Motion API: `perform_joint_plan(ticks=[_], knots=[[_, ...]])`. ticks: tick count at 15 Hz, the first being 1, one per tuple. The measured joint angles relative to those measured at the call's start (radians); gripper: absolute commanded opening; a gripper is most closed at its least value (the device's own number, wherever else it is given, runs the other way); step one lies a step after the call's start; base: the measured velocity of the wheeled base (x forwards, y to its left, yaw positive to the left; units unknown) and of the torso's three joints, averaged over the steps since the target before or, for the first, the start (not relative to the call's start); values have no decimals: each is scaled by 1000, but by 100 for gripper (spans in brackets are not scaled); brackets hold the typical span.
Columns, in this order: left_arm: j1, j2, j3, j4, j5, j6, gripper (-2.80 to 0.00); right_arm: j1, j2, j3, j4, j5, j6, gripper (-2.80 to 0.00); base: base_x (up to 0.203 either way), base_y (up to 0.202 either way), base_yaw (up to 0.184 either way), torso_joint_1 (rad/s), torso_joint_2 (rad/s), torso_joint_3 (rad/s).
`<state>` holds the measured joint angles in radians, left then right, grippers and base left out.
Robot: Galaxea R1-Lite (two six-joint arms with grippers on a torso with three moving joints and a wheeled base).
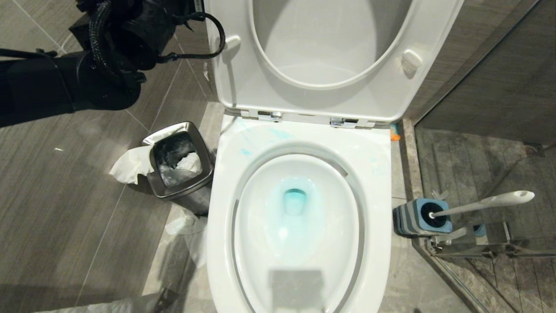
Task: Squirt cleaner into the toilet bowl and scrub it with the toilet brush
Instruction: Flush the toilet
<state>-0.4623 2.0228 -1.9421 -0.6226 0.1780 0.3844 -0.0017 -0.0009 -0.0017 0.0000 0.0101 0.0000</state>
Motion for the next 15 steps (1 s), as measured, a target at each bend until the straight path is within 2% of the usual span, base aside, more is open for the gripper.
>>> perform_joint_plan(ticks=[15], knots=[[-7, 5, -1, -7, -5, 21, -280, 0, 0, 0, 0, 0, 0, -280, 0, 0, 0, 0, 0, 0]])
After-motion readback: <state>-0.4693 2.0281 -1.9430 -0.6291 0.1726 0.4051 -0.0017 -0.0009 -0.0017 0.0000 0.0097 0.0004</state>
